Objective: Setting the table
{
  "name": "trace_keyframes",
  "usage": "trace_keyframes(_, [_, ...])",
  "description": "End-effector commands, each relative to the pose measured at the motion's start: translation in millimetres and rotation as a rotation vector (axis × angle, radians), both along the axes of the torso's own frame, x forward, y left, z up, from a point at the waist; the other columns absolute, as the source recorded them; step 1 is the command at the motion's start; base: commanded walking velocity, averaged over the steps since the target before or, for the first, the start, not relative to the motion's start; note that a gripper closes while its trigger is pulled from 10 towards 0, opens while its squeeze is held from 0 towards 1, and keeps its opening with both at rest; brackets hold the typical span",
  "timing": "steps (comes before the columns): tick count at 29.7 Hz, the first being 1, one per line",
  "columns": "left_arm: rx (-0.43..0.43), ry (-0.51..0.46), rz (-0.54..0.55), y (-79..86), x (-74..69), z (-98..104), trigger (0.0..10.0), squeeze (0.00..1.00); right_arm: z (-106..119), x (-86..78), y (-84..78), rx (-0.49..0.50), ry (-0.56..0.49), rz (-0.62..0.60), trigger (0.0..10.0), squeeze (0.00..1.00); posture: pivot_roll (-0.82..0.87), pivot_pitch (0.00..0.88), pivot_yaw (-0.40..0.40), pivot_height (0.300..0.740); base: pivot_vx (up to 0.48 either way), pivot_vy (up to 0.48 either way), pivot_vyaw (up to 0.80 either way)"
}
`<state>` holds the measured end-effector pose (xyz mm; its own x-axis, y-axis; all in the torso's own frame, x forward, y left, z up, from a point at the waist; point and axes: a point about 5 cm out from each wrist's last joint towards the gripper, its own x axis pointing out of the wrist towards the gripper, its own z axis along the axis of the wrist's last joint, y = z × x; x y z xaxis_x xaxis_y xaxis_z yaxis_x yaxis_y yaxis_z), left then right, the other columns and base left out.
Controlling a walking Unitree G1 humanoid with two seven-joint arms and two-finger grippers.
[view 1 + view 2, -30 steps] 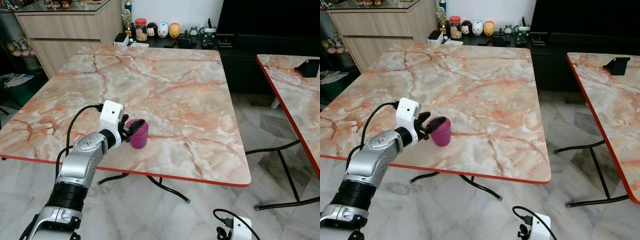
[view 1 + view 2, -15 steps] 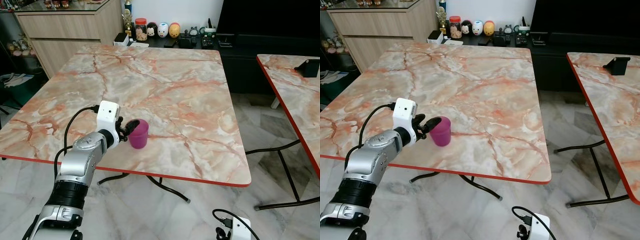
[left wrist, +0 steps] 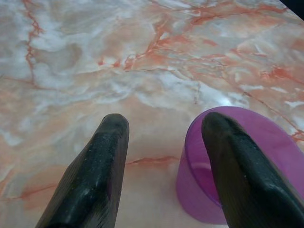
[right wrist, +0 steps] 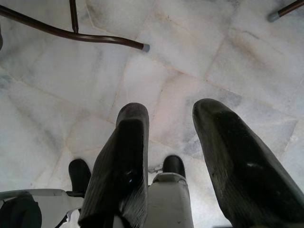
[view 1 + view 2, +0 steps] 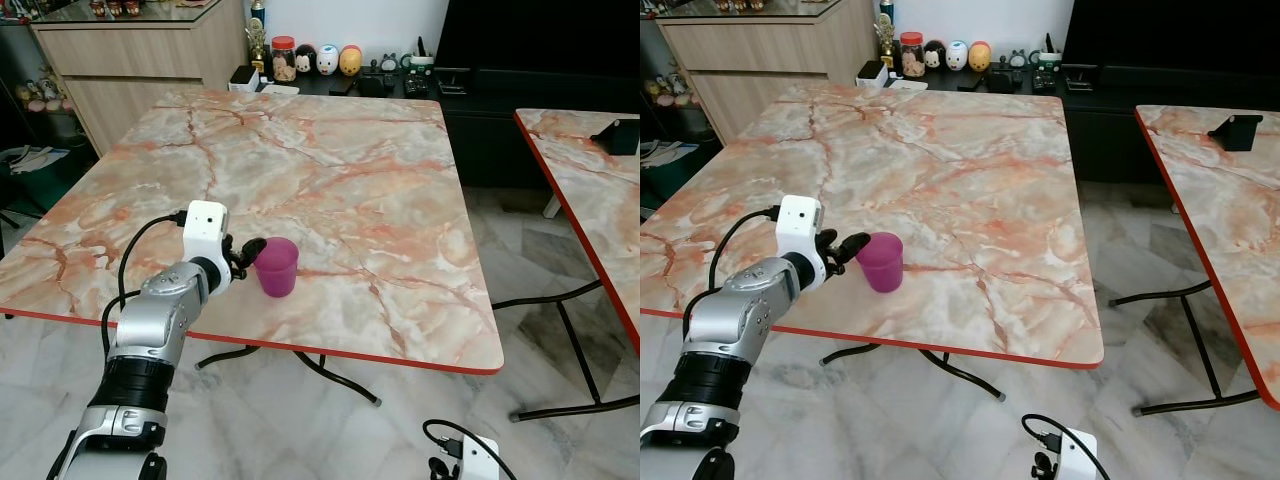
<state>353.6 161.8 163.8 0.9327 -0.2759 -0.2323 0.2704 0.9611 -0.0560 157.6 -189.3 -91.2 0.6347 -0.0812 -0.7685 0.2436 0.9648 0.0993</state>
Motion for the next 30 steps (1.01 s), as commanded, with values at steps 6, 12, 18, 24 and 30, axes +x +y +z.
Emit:
trace_keyframes(6, [0.056,-0.034,-0.015,-2.1,2.7,11,10.0,0.0,-1,-2.6,1.6,0.001,0.015,0.012,10.0,0.0,0.09,0.0,0.018,0.724,0.0,0.0,0.0])
trace_keyframes(12, [0.08,-0.017,-0.023,-2.1,1.7,9,10.0,0.0,-2,-3.6,3.3,0.001,0.019,0.017,10.0,0.0,0.09,0.0,0.021,0.724,0.0,0.0,0.0])
trace_keyframes(18, [0.074,-0.003,-0.036,-4.6,0.0,6,10.0,0.0,-2,-3.1,4.2,0.0,0.019,0.027,10.0,0.0,0.09,0.0,0.021,0.724,0.0,0.0,0.0])
trace_keyframes(24, [0.081,0.001,-0.074,-10.2,-3.3,6,10.0,0.0,-2,-3.0,4.0,-0.004,0.022,0.038,10.0,0.0,0.09,0.0,0.019,0.724,0.0,0.0,0.0])
trace_keyframes(30, [0.087,0.038,-0.08,-11.8,-5.7,-2,10.0,0.0,-3,-4.1,4.6,-0.002,0.024,0.044,10.0,0.0,0.09,0.0,0.021,0.724,0.0,0.0,0.0])
